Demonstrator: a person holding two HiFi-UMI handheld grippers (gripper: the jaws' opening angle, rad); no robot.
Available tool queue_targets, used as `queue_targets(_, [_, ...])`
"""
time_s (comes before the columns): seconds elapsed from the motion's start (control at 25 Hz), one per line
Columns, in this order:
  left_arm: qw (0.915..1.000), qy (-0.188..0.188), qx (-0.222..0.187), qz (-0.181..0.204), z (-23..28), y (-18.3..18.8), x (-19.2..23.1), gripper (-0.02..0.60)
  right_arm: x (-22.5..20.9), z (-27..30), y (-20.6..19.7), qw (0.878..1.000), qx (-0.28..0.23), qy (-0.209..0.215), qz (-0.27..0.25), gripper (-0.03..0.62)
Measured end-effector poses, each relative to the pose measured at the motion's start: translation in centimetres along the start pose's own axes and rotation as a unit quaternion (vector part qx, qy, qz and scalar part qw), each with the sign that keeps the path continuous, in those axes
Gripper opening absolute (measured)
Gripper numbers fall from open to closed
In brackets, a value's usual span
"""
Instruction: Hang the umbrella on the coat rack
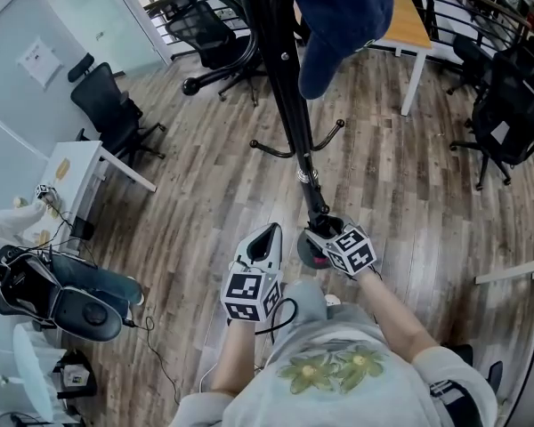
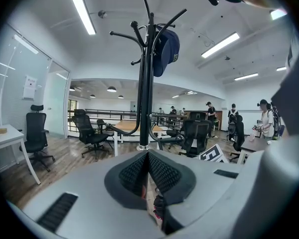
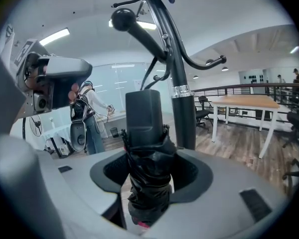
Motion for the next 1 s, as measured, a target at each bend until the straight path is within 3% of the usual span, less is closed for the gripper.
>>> queue_targets(0.4, [1.0, -0.001, 0.002, 0.002, 0.1, -0.3, -0.3, 0.002, -0.5, 0.8, -1.0, 1.0, 0.008, -0.009, -0.003, 0.232])
queue_targets(1.0, [0.9997, -0.017, 0.017, 0.003, 1.0, -1.2, -1.1, 0.002, -3.5, 2.1, -1.4, 0.998, 0.007, -0.054, -0.009, 0.236])
Point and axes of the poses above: the fingertips, and each gripper's own axes: z forward along the fingers, x to its left, y out of its top, the point moved 1 cm from there along -z, backward along the fingers, and after that the axes turned 3 degrees about -x, right-handed, at the moved point
